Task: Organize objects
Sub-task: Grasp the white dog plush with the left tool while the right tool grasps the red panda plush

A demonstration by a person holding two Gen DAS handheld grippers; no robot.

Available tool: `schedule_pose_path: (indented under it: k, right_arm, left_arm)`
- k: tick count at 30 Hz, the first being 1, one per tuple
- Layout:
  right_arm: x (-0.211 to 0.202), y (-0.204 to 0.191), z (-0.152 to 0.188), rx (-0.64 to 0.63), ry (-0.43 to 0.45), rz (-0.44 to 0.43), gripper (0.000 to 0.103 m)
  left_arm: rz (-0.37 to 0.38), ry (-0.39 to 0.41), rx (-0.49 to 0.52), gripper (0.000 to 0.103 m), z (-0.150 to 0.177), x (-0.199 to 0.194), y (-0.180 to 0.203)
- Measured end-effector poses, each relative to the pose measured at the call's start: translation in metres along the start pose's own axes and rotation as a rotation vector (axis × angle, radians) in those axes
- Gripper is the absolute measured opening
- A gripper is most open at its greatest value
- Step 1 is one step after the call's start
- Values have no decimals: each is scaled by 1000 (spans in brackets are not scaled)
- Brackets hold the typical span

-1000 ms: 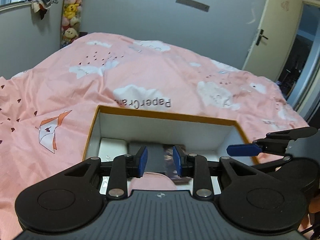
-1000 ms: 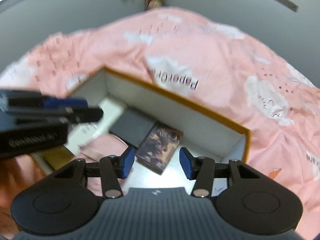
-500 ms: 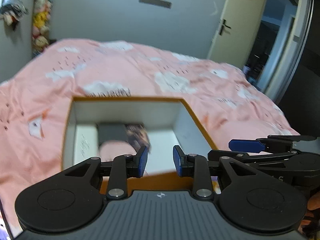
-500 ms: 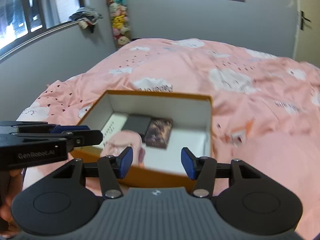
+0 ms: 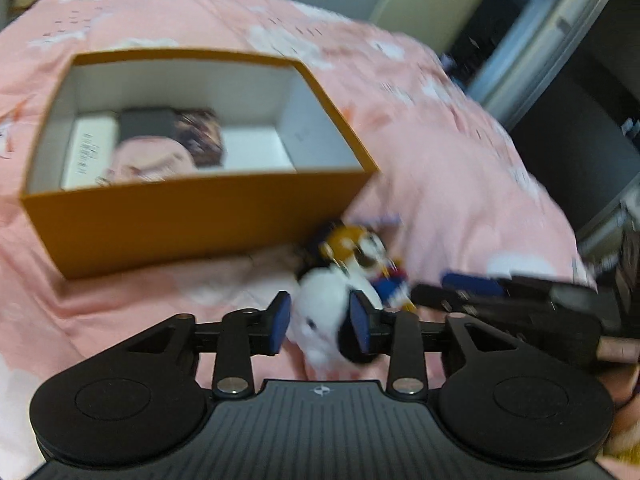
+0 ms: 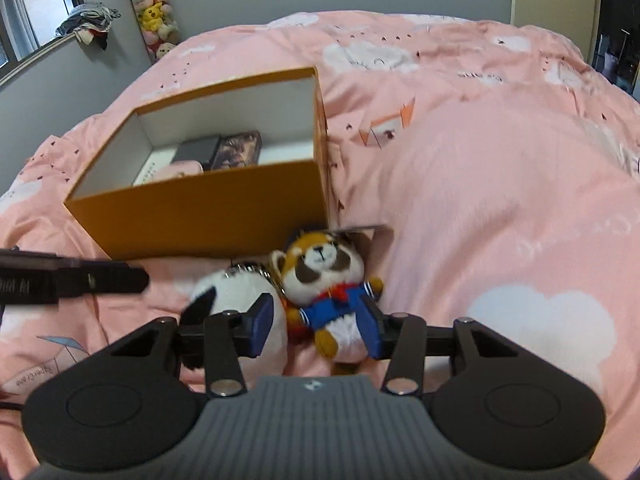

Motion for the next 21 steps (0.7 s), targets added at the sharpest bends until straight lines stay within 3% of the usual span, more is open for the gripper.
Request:
schedule_pose_path:
  k: [4, 12, 15, 16, 21]
  right_arm:
    - [9, -6, 7, -27, -29, -19, 35]
    - [28, -6, 17, -27, -80, -31, 33]
    - [34, 1, 17, 7, -91, -49, 27]
    - [36, 7, 16, 37, -100, -54, 25]
    - [42, 21, 13, 130, -123, -65, 26]
  left_arm:
    - [-4, -85, 37, 44, 14, 19, 11]
    - [36, -144, 62, 50, 21, 44, 17]
    - [31, -154, 93, 53, 20, 54, 22]
    - [27, -161, 98, 58, 18, 57, 23]
    - [-65, -160, 191, 62, 16, 72, 30]
Point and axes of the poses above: each gripper's, at about its wrist camera, not at the fingertips, and x roughly the way its jaws point, y to its right, z to its underside, the point moved 3 cm from there along x, roughly the way its jaws point, and after that the axes turned 9 degrees about z, right-handed, at the moved point
